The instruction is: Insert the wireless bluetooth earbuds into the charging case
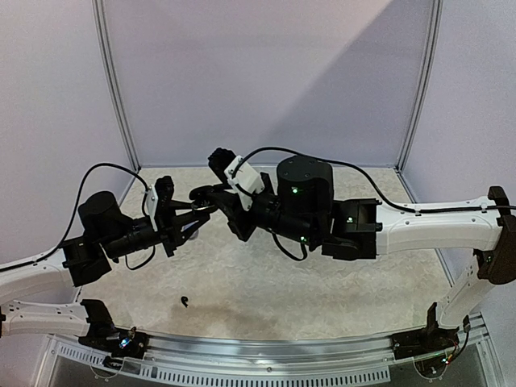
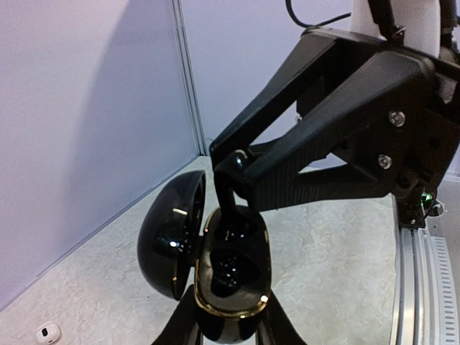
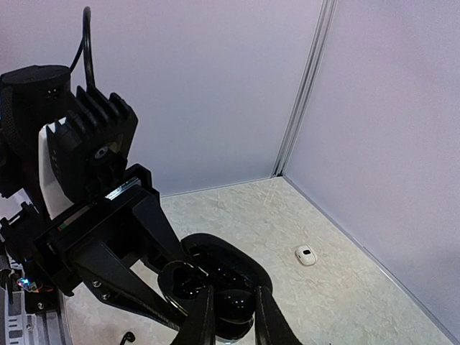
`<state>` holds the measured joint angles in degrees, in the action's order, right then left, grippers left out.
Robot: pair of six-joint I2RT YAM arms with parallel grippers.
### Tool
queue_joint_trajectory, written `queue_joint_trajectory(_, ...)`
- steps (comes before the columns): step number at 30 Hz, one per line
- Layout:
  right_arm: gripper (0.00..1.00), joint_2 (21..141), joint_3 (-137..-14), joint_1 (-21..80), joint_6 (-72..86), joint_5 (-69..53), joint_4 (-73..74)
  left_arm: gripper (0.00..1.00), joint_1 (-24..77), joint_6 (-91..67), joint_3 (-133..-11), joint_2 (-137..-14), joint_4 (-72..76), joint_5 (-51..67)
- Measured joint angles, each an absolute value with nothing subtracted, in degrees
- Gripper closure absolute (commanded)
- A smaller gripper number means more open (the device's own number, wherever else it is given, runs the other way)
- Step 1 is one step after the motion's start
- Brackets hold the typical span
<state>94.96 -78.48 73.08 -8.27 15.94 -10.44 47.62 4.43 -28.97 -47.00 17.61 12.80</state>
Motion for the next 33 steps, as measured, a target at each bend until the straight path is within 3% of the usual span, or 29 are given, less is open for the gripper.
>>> queue_joint_trajectory(18,0.79,95.0,-78.5,73.1,-8.2,16.3,-10.8,1.00,47.6,4.3,-29.0,-47.0,17.7,12.6)
queue_joint_trajectory(33,0.86,95.2,-79.5,73.0,-8.6,17.4,-9.8,1.00,47.6,4.3,-29.0,-46.9,19.1,12.8)
